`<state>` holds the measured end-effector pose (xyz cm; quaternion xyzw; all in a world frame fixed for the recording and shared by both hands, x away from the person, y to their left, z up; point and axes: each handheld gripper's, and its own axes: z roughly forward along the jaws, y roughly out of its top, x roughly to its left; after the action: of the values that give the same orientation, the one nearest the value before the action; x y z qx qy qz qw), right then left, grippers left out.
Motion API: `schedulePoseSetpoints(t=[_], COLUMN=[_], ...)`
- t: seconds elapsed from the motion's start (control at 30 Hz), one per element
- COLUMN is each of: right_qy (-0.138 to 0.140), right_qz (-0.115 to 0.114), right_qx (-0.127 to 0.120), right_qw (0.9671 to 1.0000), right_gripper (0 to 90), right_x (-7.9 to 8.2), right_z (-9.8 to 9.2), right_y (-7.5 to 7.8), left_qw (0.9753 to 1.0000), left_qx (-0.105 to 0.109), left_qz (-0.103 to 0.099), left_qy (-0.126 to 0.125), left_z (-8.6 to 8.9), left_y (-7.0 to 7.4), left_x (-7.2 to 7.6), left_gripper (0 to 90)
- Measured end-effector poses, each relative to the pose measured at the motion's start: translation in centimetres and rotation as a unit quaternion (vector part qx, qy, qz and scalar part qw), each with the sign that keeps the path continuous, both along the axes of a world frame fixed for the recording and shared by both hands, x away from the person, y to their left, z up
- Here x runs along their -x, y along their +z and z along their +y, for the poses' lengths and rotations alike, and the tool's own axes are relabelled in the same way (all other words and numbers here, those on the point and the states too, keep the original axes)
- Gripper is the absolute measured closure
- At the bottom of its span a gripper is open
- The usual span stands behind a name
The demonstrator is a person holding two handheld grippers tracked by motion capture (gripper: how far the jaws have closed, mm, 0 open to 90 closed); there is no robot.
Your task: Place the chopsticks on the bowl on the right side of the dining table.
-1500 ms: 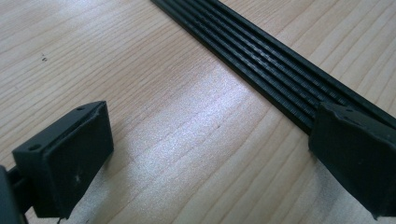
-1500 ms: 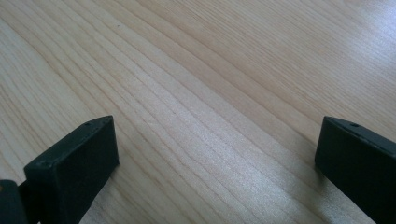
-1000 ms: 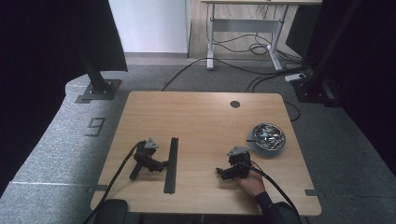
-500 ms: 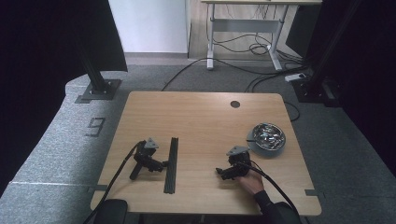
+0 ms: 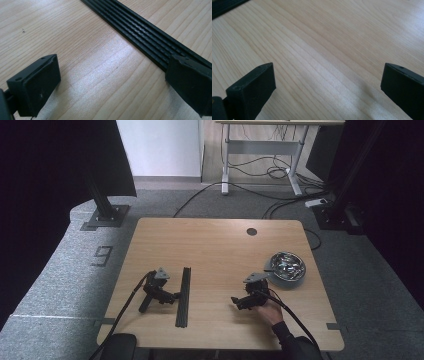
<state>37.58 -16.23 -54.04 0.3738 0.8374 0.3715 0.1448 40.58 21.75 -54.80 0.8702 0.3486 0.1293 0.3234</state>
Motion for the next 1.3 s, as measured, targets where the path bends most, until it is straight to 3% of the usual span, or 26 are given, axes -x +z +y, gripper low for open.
schedulePoseSetpoints(t=[0.87,1.3], right_qy=[0.030,0.044], right_qz=[0.013,0.022], right_qx=[0.009,0.016], right_qw=[0.9994,0.9987], right_gripper=[0.0,0.0], right_x=[-1.3,-2.3], right_z=[2.9,5.8], right_y=[1.3,1.5], left_qw=[1.0000,1.0000], left_qx=[0.000,0.000], left_qz=[0.000,0.000], left_qy=[0.000,0.000], left_z=[0.0,0.0], left_y=[0.0,0.0], left_x=[0.0,0.0], left_gripper=[0.0,0.0])
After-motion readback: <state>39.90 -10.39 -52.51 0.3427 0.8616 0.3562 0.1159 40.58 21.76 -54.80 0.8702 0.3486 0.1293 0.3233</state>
